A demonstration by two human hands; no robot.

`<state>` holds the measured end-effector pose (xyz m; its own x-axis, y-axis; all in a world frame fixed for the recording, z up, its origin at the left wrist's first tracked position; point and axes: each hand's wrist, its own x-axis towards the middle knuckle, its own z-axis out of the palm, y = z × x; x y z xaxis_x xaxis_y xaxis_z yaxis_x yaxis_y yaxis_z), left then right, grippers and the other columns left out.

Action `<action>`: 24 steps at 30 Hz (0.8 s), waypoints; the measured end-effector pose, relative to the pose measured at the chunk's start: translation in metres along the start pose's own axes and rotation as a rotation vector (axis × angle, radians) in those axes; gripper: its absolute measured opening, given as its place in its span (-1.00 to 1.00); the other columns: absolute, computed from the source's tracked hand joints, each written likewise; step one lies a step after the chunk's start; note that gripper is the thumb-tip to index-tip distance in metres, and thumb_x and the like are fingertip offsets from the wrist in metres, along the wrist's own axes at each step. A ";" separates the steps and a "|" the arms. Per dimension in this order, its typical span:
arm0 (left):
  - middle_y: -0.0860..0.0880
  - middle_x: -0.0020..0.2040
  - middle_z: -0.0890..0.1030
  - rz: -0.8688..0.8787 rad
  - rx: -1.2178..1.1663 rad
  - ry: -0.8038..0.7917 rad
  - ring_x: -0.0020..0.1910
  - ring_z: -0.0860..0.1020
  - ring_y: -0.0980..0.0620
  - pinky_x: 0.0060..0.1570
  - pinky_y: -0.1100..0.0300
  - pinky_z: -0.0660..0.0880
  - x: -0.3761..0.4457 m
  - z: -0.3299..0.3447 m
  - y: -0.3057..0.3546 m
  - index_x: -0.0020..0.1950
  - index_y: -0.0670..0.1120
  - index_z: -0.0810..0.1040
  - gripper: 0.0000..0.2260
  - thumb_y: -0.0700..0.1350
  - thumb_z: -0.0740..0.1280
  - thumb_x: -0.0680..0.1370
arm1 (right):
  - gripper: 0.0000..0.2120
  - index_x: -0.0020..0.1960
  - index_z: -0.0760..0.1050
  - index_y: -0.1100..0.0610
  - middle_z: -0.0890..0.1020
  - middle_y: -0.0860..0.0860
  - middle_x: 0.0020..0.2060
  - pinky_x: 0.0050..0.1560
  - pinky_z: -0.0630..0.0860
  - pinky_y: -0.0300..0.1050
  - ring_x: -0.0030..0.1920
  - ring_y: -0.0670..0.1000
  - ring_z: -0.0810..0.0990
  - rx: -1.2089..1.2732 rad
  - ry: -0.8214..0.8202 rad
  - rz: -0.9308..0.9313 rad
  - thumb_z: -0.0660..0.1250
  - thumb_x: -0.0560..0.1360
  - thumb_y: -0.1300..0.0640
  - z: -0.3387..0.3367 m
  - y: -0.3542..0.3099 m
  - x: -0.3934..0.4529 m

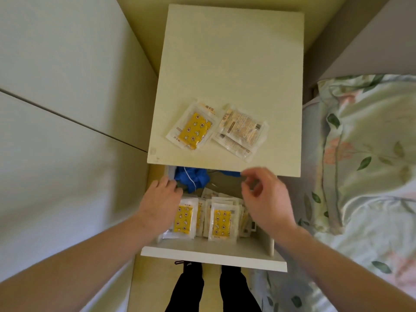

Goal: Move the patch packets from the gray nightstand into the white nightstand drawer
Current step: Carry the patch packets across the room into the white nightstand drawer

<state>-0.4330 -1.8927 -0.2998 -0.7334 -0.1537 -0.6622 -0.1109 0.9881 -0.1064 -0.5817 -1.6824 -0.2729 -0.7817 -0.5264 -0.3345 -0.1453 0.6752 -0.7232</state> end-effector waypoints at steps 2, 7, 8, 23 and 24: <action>0.03 0.32 0.47 0.020 -0.130 0.097 0.27 0.38 0.03 0.32 0.09 0.36 -0.005 -0.027 -0.008 0.39 0.04 0.42 -0.61 0.03 0.36 0.57 | -0.75 0.15 0.54 -0.08 0.58 -0.22 -0.02 -0.16 0.60 -0.28 -0.17 -0.18 0.59 0.039 0.087 -0.079 0.38 0.56 0.22 -0.017 -0.020 0.024; 0.09 0.18 0.54 0.002 -0.554 0.536 0.13 0.48 0.07 0.19 0.12 0.46 0.010 -0.103 -0.027 0.21 0.05 0.56 -0.75 -0.03 0.41 0.54 | -0.62 0.35 0.45 -0.07 0.55 -0.14 0.27 0.22 0.53 -0.12 0.23 -0.10 0.50 -0.136 0.154 -0.153 0.41 0.56 0.09 -0.038 -0.041 0.095; 0.06 0.21 0.52 -0.011 -0.577 0.589 0.15 0.48 0.04 0.19 0.10 0.47 0.022 -0.114 -0.032 0.24 0.02 0.54 -0.71 -0.06 0.42 0.53 | -0.53 0.43 0.40 -0.08 0.50 -0.12 0.36 0.33 0.46 -0.06 0.34 -0.04 0.43 -0.212 0.115 -0.140 0.42 0.56 0.04 -0.038 -0.041 0.107; -0.07 0.28 0.44 -0.066 -0.008 0.370 0.26 0.36 -0.11 0.25 -0.04 0.43 0.104 -0.129 -0.054 0.44 -0.05 0.38 -0.19 0.20 0.60 0.30 | -0.60 0.28 0.52 -0.01 0.59 -0.04 0.08 0.17 0.41 -0.02 0.10 0.04 0.50 -0.397 0.114 -0.004 0.48 0.49 -0.05 -0.017 -0.014 0.124; -0.06 0.27 0.44 -0.076 0.001 0.373 0.25 0.37 -0.10 0.25 -0.04 0.42 0.103 -0.127 -0.057 0.42 -0.04 0.41 -0.18 0.26 0.59 0.28 | -0.71 0.20 0.53 0.00 0.59 -0.06 0.03 0.13 0.42 -0.04 0.06 0.03 0.52 -0.369 0.137 -0.015 0.45 0.51 -0.02 -0.018 -0.016 0.121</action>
<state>-0.5874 -1.9639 -0.2677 -0.9169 -0.2136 -0.3373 -0.1733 0.9740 -0.1457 -0.6853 -1.7471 -0.2911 -0.8477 -0.4809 -0.2240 -0.3462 0.8214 -0.4532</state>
